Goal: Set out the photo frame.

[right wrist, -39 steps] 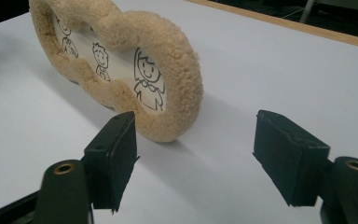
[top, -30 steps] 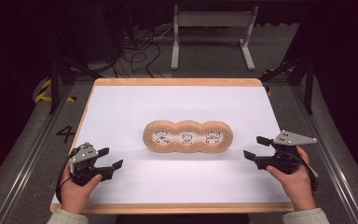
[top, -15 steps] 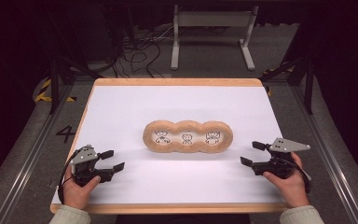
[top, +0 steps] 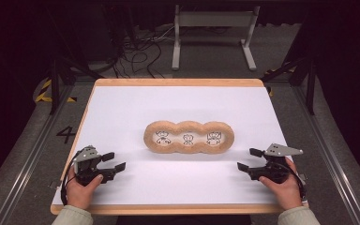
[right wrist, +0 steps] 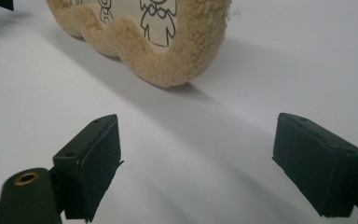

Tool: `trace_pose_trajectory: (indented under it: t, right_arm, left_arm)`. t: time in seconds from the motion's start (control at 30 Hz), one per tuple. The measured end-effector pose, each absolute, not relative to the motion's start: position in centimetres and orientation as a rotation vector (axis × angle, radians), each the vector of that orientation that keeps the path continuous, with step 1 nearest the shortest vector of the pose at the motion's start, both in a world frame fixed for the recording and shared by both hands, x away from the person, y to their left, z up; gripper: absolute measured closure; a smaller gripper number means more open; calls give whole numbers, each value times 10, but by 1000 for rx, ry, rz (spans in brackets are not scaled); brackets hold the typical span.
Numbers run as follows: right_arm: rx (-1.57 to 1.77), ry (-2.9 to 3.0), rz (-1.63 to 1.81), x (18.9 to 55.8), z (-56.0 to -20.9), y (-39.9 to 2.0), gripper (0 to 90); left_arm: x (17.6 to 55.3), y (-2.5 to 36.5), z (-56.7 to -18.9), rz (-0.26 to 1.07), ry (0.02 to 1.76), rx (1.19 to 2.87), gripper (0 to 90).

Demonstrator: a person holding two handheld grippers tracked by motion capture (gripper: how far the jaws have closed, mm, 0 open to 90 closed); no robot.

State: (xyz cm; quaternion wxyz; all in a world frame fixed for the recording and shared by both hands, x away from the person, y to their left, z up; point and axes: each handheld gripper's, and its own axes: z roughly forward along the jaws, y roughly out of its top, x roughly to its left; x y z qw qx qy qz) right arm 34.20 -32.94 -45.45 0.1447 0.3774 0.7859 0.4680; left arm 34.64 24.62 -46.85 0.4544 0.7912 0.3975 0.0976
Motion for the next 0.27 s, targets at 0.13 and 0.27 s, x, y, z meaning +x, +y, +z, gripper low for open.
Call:
trace_pose_trajectory:
  t: [0.13,0.27]
  right_arm:
    - [1084,2256,1344,341,-454,-328,150]
    - [1074,2248,1343,341,-451,-327,150]
  left_arm:
    - [346,246,-468,249,970,1958,285]
    - [346,247,-468,249,969,1947,282]
